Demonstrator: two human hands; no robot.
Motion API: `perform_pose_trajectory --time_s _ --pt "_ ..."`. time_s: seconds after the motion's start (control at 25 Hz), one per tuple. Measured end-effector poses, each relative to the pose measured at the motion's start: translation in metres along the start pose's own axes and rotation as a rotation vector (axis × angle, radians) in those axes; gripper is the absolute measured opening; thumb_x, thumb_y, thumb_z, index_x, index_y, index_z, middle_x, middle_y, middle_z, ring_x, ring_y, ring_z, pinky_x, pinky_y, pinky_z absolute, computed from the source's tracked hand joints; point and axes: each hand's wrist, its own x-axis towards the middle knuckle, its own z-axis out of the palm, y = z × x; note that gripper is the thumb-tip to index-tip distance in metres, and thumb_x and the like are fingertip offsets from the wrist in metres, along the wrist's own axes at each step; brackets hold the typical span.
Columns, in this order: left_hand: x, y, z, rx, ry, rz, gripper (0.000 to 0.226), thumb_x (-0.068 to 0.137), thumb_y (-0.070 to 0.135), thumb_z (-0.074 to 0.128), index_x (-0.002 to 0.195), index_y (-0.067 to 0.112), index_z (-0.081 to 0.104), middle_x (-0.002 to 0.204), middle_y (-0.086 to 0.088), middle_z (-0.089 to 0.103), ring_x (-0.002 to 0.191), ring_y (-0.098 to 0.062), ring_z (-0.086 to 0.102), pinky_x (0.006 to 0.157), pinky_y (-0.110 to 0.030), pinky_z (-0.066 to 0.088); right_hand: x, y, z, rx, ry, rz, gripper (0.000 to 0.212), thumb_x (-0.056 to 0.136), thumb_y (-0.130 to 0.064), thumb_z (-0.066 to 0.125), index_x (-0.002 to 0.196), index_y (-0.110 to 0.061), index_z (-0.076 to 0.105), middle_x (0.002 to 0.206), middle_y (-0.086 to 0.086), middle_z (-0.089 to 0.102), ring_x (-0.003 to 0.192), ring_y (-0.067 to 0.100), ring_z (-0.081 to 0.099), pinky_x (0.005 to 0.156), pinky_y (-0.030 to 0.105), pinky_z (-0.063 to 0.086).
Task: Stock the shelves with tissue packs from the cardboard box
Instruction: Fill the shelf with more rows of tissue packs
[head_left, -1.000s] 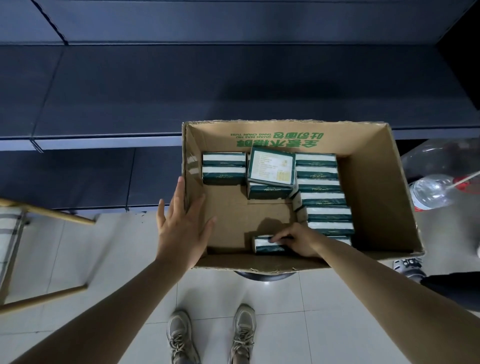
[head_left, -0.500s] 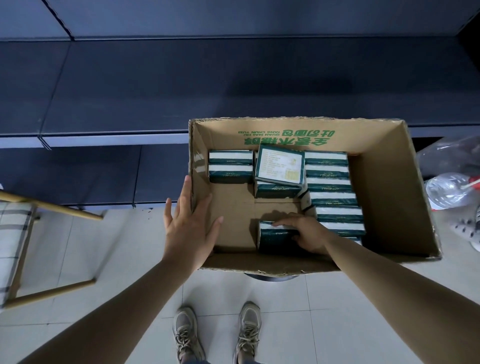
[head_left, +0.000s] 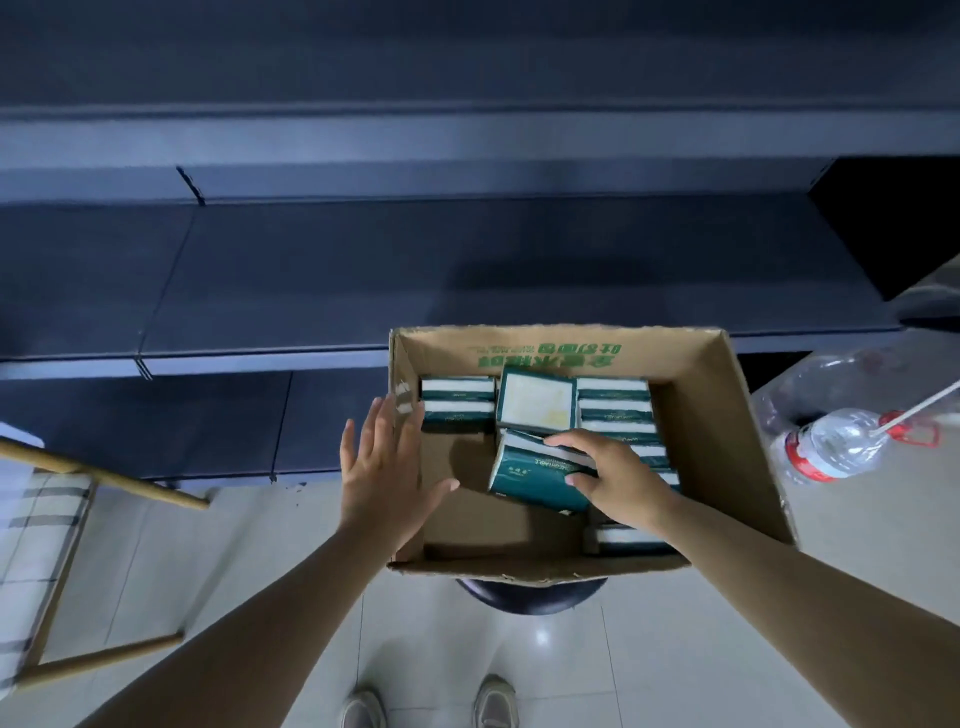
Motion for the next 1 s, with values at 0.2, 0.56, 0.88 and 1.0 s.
perform_pose_trajectory --time_s 0.2,0.56,0.88,1.0 --pt "0.028 0.018 -0.072 -0.078 0.087 0.014 0.100 0.066 0.062 0.073 0.145 0.016 0.034 0.153 -0.015 0.026 0.143 -0.032 0.020 0.114 -0.050 0.005 -0.006 -0.058 -0.067 0.001 0.124 -0.136 0.040 0.088 -0.005 0.060 0.122 -0.025 0.056 0.122 -0.011 0.055 0.117 0.007 0.049 0.102 0.023 0.037" --pt "0.096 0.024 -0.264 -0.031 0.444 0.091 0.104 0.067 0.069 0.066 0.149 0.020 0.026 0.155 -0.014 0.020 0.144 -0.027 0.015 0.115 -0.046 0.006 -0.034 -0.215 -0.222 -0.020 0.332 -0.481 0.037 0.086 0.005 0.059 0.117 -0.015 0.063 0.113 -0.009 0.057 0.110 0.003 0.053 0.101 0.014 0.036" --pt "0.164 -0.032 -0.428 0.002 0.802 0.157 0.100 0.063 0.078 0.060 0.138 0.016 0.038 0.143 -0.017 0.039 0.134 -0.030 0.034 0.111 -0.050 0.019 -0.035 -0.367 -0.329 -0.069 0.515 -0.682 0.035 0.088 -0.004 0.062 0.112 -0.028 0.063 0.113 -0.012 0.058 0.109 0.001 0.052 0.098 0.018 0.038" --pt "0.194 -0.062 -0.463 -0.020 0.826 0.157 0.100 0.061 0.077 0.064 0.137 0.017 0.041 0.144 -0.017 0.039 0.133 -0.029 0.035 0.110 -0.047 0.014 -0.011 -0.410 -0.348 -0.073 0.606 -0.702 0.034 0.089 -0.003 0.058 0.110 -0.030 0.062 0.111 -0.018 0.055 0.108 0.002 0.051 0.095 0.012 0.035"
